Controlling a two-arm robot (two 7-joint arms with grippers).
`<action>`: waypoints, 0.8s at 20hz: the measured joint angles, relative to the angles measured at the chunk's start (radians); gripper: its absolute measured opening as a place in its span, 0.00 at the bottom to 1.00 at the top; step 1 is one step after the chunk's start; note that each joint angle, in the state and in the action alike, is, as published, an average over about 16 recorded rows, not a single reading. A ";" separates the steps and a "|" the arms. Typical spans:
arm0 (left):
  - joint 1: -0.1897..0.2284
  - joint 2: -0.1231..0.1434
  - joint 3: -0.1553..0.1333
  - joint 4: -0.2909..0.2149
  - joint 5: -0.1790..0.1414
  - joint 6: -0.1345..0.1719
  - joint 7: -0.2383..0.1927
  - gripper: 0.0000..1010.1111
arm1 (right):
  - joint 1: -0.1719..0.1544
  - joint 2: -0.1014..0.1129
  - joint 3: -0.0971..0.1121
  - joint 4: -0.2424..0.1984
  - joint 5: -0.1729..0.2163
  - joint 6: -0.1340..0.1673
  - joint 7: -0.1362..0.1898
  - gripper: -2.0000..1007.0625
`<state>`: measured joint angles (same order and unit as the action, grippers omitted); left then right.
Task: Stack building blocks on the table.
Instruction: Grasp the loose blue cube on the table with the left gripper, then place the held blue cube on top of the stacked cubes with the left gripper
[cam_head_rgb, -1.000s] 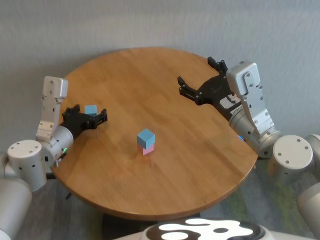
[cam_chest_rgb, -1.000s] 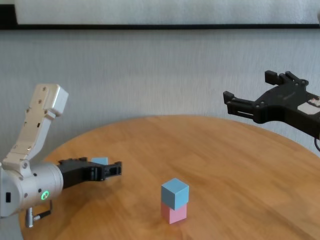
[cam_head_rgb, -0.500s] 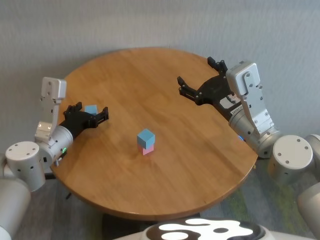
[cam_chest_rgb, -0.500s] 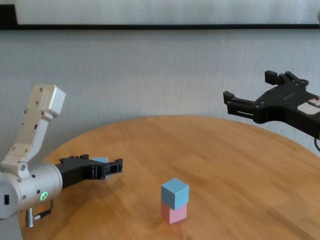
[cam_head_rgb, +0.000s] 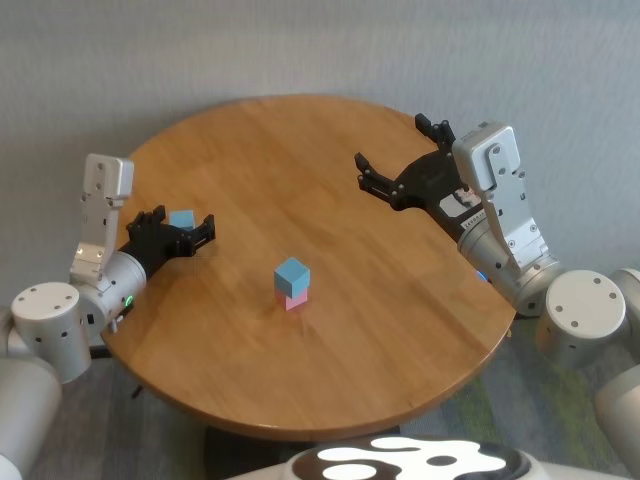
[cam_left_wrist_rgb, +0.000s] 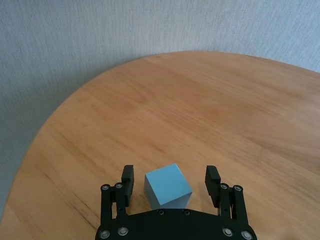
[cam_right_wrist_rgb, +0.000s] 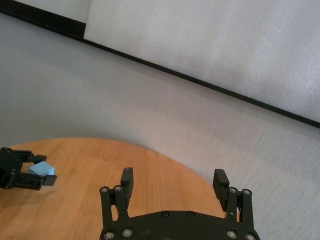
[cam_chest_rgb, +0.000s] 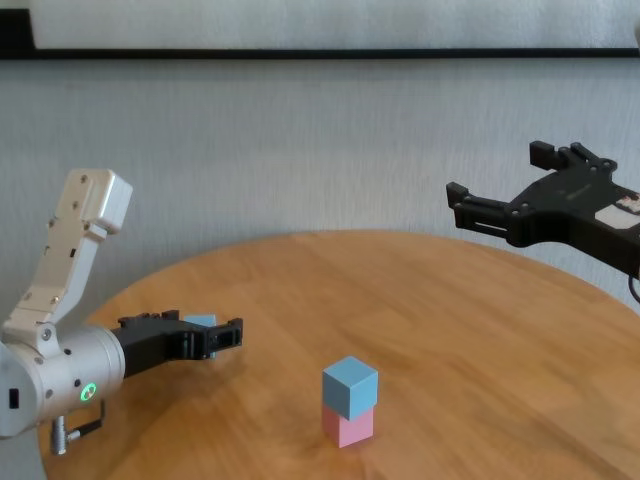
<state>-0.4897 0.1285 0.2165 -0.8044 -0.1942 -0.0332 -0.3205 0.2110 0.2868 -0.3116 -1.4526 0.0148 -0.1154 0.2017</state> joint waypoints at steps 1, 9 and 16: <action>0.000 0.000 0.000 -0.001 0.000 0.001 0.001 0.89 | 0.000 0.000 0.000 0.000 0.000 0.000 0.000 1.00; 0.003 0.000 0.000 -0.008 0.002 0.009 0.005 0.67 | 0.000 0.000 0.000 0.000 0.000 0.000 0.000 1.00; 0.015 0.004 0.001 -0.029 -0.001 0.010 -0.007 0.54 | 0.000 0.000 0.000 0.000 0.000 0.000 0.000 1.00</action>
<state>-0.4747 0.1323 0.2179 -0.8337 -0.1953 -0.0229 -0.3275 0.2110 0.2869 -0.3116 -1.4526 0.0148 -0.1154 0.2018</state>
